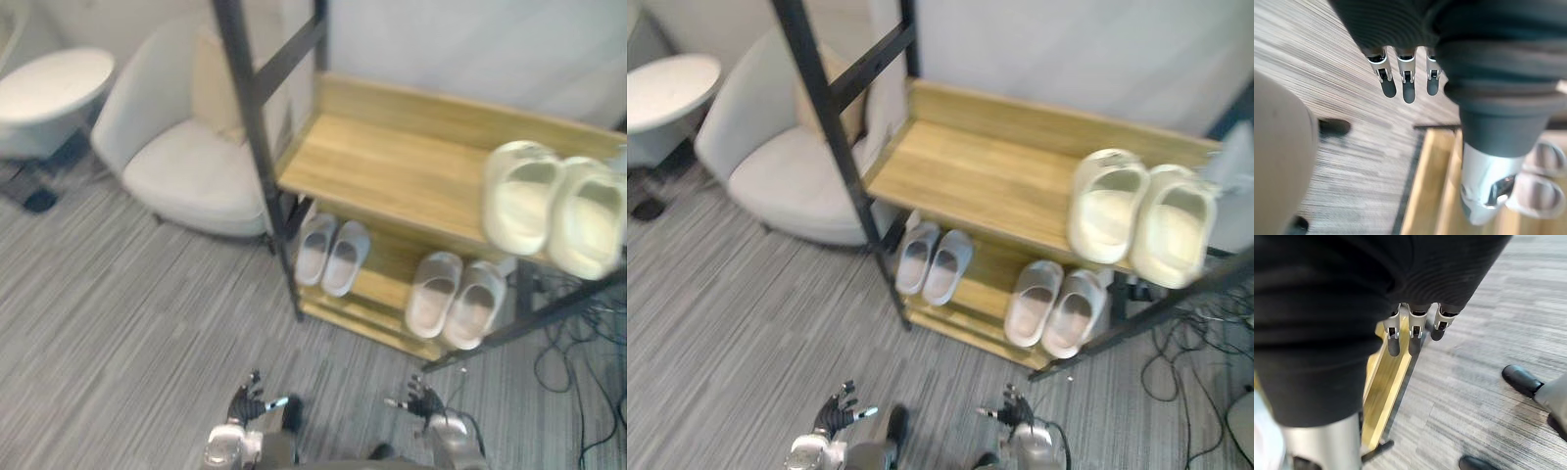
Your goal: Organize the slippers on the shoe rack
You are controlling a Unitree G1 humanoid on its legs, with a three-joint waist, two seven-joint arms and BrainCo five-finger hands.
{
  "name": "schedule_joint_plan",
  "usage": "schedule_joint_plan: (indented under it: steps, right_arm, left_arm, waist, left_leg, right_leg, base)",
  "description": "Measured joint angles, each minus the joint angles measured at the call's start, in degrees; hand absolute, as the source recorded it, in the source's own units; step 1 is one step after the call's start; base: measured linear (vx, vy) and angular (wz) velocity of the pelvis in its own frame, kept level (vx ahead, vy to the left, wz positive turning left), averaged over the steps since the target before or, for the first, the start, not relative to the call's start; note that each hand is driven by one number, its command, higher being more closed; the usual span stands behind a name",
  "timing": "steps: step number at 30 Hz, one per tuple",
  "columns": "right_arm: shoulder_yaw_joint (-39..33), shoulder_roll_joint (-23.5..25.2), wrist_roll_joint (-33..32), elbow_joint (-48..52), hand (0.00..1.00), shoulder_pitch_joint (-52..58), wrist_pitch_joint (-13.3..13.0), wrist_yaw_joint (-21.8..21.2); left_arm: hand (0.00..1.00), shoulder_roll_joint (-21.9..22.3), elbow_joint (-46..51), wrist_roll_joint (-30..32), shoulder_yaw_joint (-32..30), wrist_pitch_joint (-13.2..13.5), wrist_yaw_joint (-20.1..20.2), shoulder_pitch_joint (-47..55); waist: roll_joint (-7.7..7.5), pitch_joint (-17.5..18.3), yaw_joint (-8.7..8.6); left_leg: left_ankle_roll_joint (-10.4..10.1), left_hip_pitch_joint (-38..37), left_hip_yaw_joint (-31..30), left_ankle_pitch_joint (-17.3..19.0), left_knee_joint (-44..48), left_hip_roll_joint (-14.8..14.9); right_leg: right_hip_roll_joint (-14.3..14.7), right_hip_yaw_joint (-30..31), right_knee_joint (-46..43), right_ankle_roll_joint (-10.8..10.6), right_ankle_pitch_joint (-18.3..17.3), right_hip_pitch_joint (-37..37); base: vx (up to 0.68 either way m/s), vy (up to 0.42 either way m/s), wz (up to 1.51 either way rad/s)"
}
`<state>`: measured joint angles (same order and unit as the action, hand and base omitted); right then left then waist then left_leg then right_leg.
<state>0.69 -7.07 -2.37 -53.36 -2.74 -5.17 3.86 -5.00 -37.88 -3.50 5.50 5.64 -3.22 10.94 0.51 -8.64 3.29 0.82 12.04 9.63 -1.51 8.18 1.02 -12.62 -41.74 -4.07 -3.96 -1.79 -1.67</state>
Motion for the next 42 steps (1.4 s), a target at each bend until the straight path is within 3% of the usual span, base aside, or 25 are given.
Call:
schedule_joint_plan:
  steps: [1, 2, 3, 6, 9, 12, 13, 15, 18, 20, 23, 27, 29, 32, 33, 35, 37, 38, 39, 42]
  right_arm:
    - [-0.6, -0.3, 0.0, 0.3, 0.00, 0.0, 0.0, 0.2]
    - [-1.1, 0.1, 0.0, 0.3, 0.00, 0.3, 0.1, 0.4]
    - [-1.1, 0.5, 0.0, 0.4, 0.00, 0.6, 0.1, 0.4]
    - [-1.2, 0.9, 0.1, 0.6, 0.00, 1.4, 0.1, 0.4]
    - [-1.1, 1.6, 0.2, 0.4, 0.00, 2.5, 0.6, 0.4]
    - [-0.1, 2.9, 0.2, 0.4, 0.00, 1.8, 1.1, 0.1]
    - [-0.1, 3.3, 0.2, 0.4, 0.00, 1.6, 1.2, -0.1]
    - [-0.2, 3.5, 0.2, 0.4, 0.00, 1.9, 1.2, -0.2]
    - [-0.3, 3.6, 0.1, 0.4, 0.00, 2.8, 1.1, -0.2]
    - [-0.3, 3.5, 0.0, 0.3, 0.00, 2.9, 1.1, -0.3]
    - [-0.2, 3.8, 0.0, 0.0, 0.00, 3.7, 1.2, -0.4]
    - [-0.3, 3.8, 0.0, -0.1, 0.00, 3.7, 1.1, -0.4]
    - [-0.3, 4.1, 0.0, -0.2, 0.00, 3.6, 1.1, -0.4]
    - [-0.3, 4.3, 0.0, -0.3, 0.00, 3.3, 1.1, -0.4]
    - [-0.2, 4.7, 0.0, -0.3, 0.00, 3.1, 1.1, -0.4]
    - [0.2, 4.9, 0.0, 0.2, 0.00, 2.7, 0.9, -0.4]
    - [0.1, 4.6, 0.0, 0.9, 0.00, 2.4, 0.0, -0.4]
    - [0.0, 4.2, 0.0, 0.9, 0.00, 2.2, 0.0, -0.3]
    - [-0.1, 3.2, -0.2, 1.0, 0.00, 2.1, 0.1, 0.0]
    - [-0.3, 3.6, -0.3, 1.0, 0.00, 2.9, 0.2, 0.1]
  left_arm:
    - [0.00, 0.0, 0.1, 0.0, -0.3, 0.2, -0.2, 0.4]
    - [0.00, 0.1, 0.1, 0.0, -0.5, 0.3, -0.3, 0.2]
    - [0.00, 0.0, -0.4, 0.0, -0.7, 0.3, -0.5, 0.2]
    - [0.00, 0.1, -3.0, 0.5, -1.6, 0.2, -0.6, 0.0]
    - [0.00, 0.1, -5.4, 1.1, -2.8, 0.2, -1.4, -0.2]
    - [0.00, -0.6, -6.2, 1.1, -4.5, 0.3, -1.7, -0.9]
    - [0.00, -1.1, -6.4, 1.1, -4.5, 0.3, -1.7, -1.3]
    - [0.00, -1.5, -7.0, 1.2, -4.4, 0.2, -1.8, -1.5]
    - [0.00, -1.1, -8.4, 1.2, -4.4, 0.3, -2.2, -2.0]
    - [0.00, -1.0, -10.6, 1.1, -4.4, 0.2, -2.4, -3.5]
    - [0.00, -1.1, -11.2, 1.1, -4.5, 0.3, -2.6, -3.7]
    - [0.00, -0.6, -11.3, 1.1, -5.1, 0.4, -3.0, -3.5]
    - [0.00, -0.7, -11.2, 1.1, -5.1, 0.4, -2.9, -3.6]
    - [0.00, -0.7, -10.8, 1.0, -5.0, 0.4, -2.9, -3.7]
    - [0.00, -0.6, -10.6, 1.0, -5.0, 0.3, -2.9, -3.7]
    - [0.00, -0.4, -10.7, 1.0, -4.5, 0.3, -2.9, -3.6]
    - [0.00, -0.9, -11.0, 1.1, -4.4, 0.3, -2.8, -4.4]
    - [0.00, -0.5, -11.3, 1.1, -4.4, 0.2, -2.8, -4.9]
    - [0.00, 0.7, -11.4, 1.2, -4.4, 0.1, -2.8, -5.4]
    - [0.00, 0.8, -12.0, 1.3, -4.3, 0.1, -2.8, -6.0]
  waist:
    - [0.86, 0.0, -0.34]
    - [0.65, -0.3, -0.56]
    - [0.29, -0.4, -0.41]
    - [0.27, -0.3, -0.80]
    - [0.18, -0.5, -0.82]
    - [-2.11, -1.6, -0.87]
    - [-2.90, -1.9, -0.93]
    - [-3.37, -1.9, -1.65]
    - [-3.14, -2.1, -3.15]
    - [-2.27, -2.8, -3.29]
    - [-2.99, -2.5, -3.27]
    - [-2.39, -1.6, -2.92]
    - [-2.37, -1.4, -2.87]
    - [-2.21, -1.4, -2.73]
    - [-2.06, -1.4, -2.29]
    - [-1.14, -1.5, -1.83]
    - [-2.63, -1.1, -1.61]
    - [-1.54, -1.2, -1.60]
    - [0.26, -1.6, -1.72]
    - [0.41, -1.5, -2.22]
  left_leg:
    - [0.2, -0.5, 6.3, 3.3, 3.7, 1.1]
    - [0.2, -1.9, 6.8, 3.3, 2.2, 0.6]
    - [1.1, -3.7, 6.1, 2.2, -1.5, -0.2]
    - [0.4, -7.4, 3.9, -2.0, -12.0, -2.7]
    - [0.5, -8.3, 4.1, -2.0, -13.9, -3.5]
    - [2.3, -8.5, 4.6, -0.7, -11.5, -5.8]
    - [2.6, -8.3, 3.8, -0.5, -10.6, -6.4]
    - [3.1, -8.4, 0.9, -0.4, -9.1, -7.2]
    - [4.7, -9.3, -6.7, -1.7, -10.6, -8.2]
    - [4.7, -9.4, -11.2, -1.8, -11.1, -8.1]
    - [4.1, -9.7, -14.1, -1.9, -11.0, -9.0]
    - [2.7, -8.8, -15.2, -0.9, -10.1, -8.3]
    - [2.1, -5.8, -15.2, 1.2, -4.2, -8.6]
    - [0.6, -2.8, -13.9, 3.5, 2.7, -8.2]
    - [-0.1, -3.4, -12.8, 4.3, 4.2, -6.9]
    - [-1.3, -4.3, -12.1, 5.2, 5.1, -5.5]
    - [-2.8, -3.0, -8.8, 7.1, 6.1, -6.2]
    - [-2.7, -2.4, -4.8, 9.9, 7.1, -4.4]
    - [-0.7, -1.1, 6.4, 13.8, 9.7, 1.1]
    - [-0.2, -1.6, 16.9, 13.6, 9.5, 3.8]
  right_leg:
    - [-0.5, -1.0, -3.5, -0.8, -1.8, -0.7]
    - [-0.8, -1.5, -3.8, -1.1, -2.4, -1.1]
    - [-0.8, -1.9, -3.4, -0.9, -2.6, -1.6]
    - [-1.3, -3.0, -3.6, -1.4, -2.9, -1.7]
    - [-2.2, -2.1, -5.7, -1.2, -3.9, -1.3]
    - [-7.4, 1.1, -15.8, -2.4, -9.5, 1.0]
    - [-7.8, 4.3, -18.0, -2.5, -11.4, 1.9]
    - [-4.9, 11.8, -18.4, -1.8, -14.2, 2.7]
    - [1.9, 23.7, -17.9, 2.6, -17.2, 4.0]
    - [5.3, 28.5, -18.6, 2.5, -17.2, 6.2]
    - [5.1, 29.5, -14.7, 1.9, -13.3, 5.7]
    - [5.9, 25.7, -9.1, 1.2, -12.2, 2.3]
    - [6.4, 24.3, -6.5, 1.4, -10.7, 0.4]
    - [7.4, 24.1, -6.4, 1.3, -8.9, -0.6]
    - [8.3, 24.5, -7.9, 1.6, -7.5, -1.2]
    - [9.7, 25.4, -8.1, 1.8, -9.2, -0.5]
    - [8.5, 25.5, -2.8, 2.6, -6.7, -2.0]
    - [8.7, 24.6, -2.2, 2.5, -6.7, -2.3]
    - [9.6, 21.7, -2.6, 2.9, -8.2, -2.4]
    - [7.9, 18.1, -4.1, 2.0, -10.0, -2.6]
  base:
    - [0.00, 0.092, 0.61]
    - [-0.04, 0.094, 0.58]
    - [-0.07, 0.069, 0.46]
    - [-0.05, 0.061, 0.43]
    - [-0.06, 0.077, 0.27]
    - [-0.08, 0.069, 0.14]
    - [-0.09, 0.028, 0.28]
    - [-0.06, -0.013, 0.55]
    - [0.00, -0.035, 1.03]
    - [-0.02, -0.069, 1.10]
    - [0.01, -0.133, 0.98]
    - [0.09, -0.143, 0.43]
    - [0.16, -0.085, 0.35]
    - [0.16, -0.029, 0.31]
    - [0.14, -0.013, 0.14]
    - [0.10, -0.018, 0.12]
    - [0.02, -0.039, 0.32]
    - [-0.04, -0.069, 0.51]
    - [-0.05, -0.071, 0.48]
    - [0.03, -0.034, 0.64]
